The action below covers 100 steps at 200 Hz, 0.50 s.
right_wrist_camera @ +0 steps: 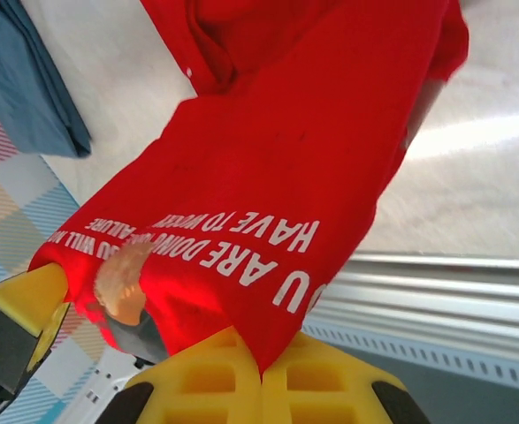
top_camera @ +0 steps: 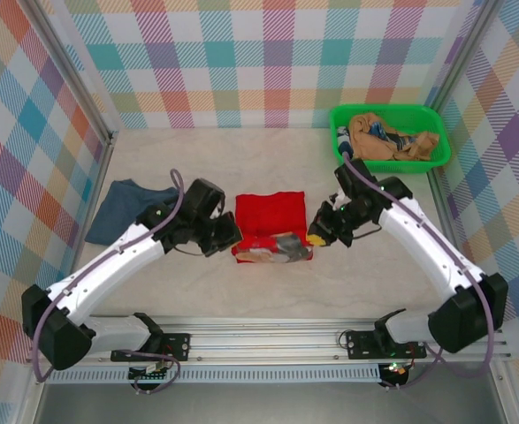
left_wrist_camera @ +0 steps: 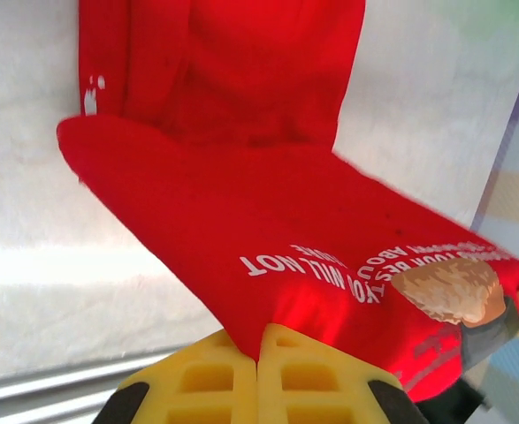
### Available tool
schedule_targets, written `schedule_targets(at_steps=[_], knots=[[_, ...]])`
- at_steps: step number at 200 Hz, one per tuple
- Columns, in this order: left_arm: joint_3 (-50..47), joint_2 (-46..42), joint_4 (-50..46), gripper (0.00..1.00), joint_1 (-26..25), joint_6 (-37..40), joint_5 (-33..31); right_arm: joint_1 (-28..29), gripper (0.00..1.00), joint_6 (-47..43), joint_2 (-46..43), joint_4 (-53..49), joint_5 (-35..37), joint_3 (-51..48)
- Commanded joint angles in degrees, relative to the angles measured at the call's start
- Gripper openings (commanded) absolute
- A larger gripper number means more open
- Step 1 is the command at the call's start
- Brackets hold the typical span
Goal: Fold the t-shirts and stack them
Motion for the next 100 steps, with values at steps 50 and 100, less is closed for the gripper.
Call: schedule_targets(at_steps=[50,100], knots=[[11.91,18.45,6.81,0.00,12.95,2.67,6.33,-5.12,0.00,-4.33,23.81,1.86,-2.36,20.74],[26.93,38.59,9.70,0.07,17.10,5.26,8.82,-7.40,0.03,-6.31,43.99,0.46,-0.20,39.94]])
